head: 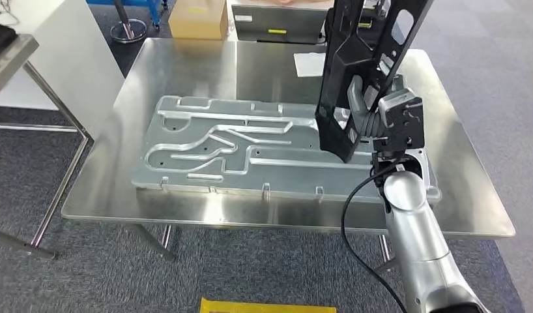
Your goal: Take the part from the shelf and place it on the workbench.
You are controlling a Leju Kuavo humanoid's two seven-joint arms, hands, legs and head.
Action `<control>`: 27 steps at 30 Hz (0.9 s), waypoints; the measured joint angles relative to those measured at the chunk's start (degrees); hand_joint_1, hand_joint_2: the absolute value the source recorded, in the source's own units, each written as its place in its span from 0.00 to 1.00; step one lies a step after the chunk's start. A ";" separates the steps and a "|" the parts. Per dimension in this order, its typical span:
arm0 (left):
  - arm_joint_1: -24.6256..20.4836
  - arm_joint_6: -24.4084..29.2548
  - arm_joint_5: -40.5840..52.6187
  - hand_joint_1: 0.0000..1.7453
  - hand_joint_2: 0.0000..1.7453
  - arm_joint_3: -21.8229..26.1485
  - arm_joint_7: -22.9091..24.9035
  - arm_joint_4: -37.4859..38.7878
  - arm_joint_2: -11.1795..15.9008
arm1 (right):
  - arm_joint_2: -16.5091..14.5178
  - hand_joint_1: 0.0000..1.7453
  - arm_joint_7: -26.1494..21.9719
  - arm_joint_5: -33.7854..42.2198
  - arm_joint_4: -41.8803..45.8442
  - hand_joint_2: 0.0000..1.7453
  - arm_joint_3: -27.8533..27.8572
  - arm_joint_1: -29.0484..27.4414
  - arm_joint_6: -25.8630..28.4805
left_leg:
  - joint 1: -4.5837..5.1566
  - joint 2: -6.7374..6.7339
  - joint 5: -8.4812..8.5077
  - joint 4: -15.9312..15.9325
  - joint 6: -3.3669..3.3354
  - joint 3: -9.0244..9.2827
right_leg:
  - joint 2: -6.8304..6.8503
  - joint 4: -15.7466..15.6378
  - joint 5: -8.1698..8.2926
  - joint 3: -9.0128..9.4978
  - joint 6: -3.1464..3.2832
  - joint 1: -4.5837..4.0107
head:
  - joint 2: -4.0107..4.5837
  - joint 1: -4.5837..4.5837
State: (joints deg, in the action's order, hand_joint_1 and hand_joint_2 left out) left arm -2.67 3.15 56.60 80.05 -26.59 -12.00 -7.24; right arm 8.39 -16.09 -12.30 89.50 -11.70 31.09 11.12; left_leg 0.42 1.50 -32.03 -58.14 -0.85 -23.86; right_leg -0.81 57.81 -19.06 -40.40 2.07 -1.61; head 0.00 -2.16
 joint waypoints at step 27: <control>-0.71 -1.75 0.05 0.00 0.00 0.08 -1.19 -0.07 0.09 | -0.93 1.00 10.52 -11.88 -0.91 1.00 -0.39 1.06 -3.42 | -1.30 -0.78 9.39 0.05 1.82 -12.75 | 0.10 -0.62 -9.40 10.01 -2.43 1.91 | 0.00 -0.04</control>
State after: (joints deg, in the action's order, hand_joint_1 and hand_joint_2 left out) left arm -3.39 1.40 56.66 80.13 -27.78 -12.07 -7.15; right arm 7.46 -5.58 -24.18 88.59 -12.10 32.15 7.70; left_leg -0.87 0.72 -22.64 -58.09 0.98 -36.60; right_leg -0.71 57.19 -28.46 -30.38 -0.36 0.30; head 0.00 -2.21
